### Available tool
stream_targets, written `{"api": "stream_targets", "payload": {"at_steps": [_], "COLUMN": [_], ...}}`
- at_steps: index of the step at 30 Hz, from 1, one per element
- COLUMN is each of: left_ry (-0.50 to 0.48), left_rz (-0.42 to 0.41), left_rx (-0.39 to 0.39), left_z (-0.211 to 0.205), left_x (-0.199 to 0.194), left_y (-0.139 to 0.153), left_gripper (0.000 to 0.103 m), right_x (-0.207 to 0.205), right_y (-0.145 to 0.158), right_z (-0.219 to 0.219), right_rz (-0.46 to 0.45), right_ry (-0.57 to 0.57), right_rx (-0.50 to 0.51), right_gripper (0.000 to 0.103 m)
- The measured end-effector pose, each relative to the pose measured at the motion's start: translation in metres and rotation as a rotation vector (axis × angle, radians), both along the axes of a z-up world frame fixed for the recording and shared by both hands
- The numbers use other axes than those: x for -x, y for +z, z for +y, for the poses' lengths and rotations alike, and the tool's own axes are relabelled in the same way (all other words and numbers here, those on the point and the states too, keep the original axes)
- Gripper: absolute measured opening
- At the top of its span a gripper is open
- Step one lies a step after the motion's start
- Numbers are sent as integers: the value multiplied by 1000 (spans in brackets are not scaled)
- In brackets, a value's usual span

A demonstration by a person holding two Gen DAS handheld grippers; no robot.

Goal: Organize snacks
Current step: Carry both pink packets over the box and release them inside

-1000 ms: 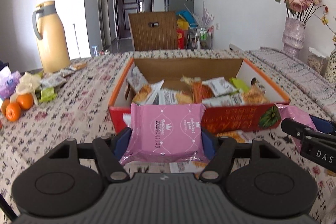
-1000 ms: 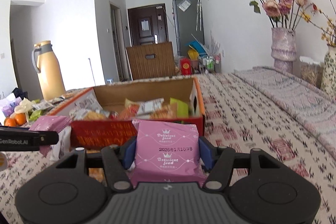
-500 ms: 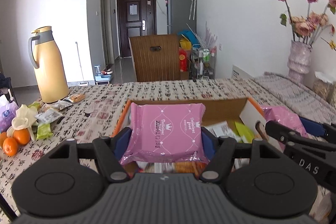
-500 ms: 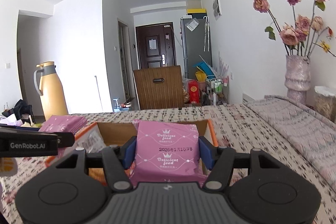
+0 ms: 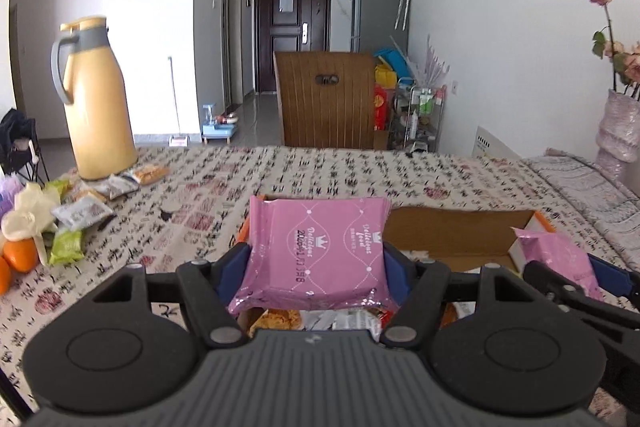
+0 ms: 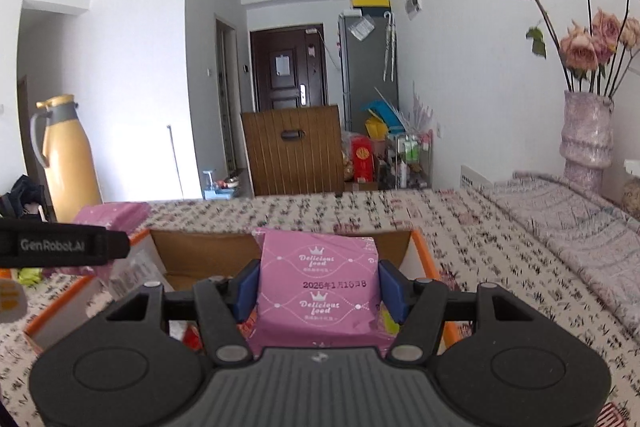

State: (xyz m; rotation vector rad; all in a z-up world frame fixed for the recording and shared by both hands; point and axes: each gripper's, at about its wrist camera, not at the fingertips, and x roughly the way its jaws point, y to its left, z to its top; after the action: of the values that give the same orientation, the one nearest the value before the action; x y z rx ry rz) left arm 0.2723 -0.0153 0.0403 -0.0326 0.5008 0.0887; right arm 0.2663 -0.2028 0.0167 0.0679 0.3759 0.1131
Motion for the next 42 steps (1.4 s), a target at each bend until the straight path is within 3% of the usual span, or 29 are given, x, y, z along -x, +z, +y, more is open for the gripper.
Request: {"api": "stream_targets", "payload": {"at_steps": [7,11,12,14,15,19,42], "left_ry": [-14,-17,-17,-3,7,21,16], "left_rz": [17,11,5,-11,-21,-25,-73], "left_rx": [15,10,5,-6,-7,11,5], "left_z": [7,5,4,3,3,7,3], "left_x": [-2,0,1,4,5,5,24], "left_y": [-11,-12,-12,-11,-11,-9,9], "left_gripper": [71,74,79,97,101,103,103], "right_x": [-1,-1,0,2,2,3,9], "right_y": [-11,-13,-12,-10,-10,-10,-2], "right_z": [-1,-2,-3,-6,-7,-14,-22], "right_rz": [33,49,43,31,26,21,-5], "right_ry": [-4,-9,-13,-18,-24,-44,-62], "right_rx": [0,-4,-10,-24,-25,-51,-73], "right_gripper": [61,61,62,81,87,103,103]}}
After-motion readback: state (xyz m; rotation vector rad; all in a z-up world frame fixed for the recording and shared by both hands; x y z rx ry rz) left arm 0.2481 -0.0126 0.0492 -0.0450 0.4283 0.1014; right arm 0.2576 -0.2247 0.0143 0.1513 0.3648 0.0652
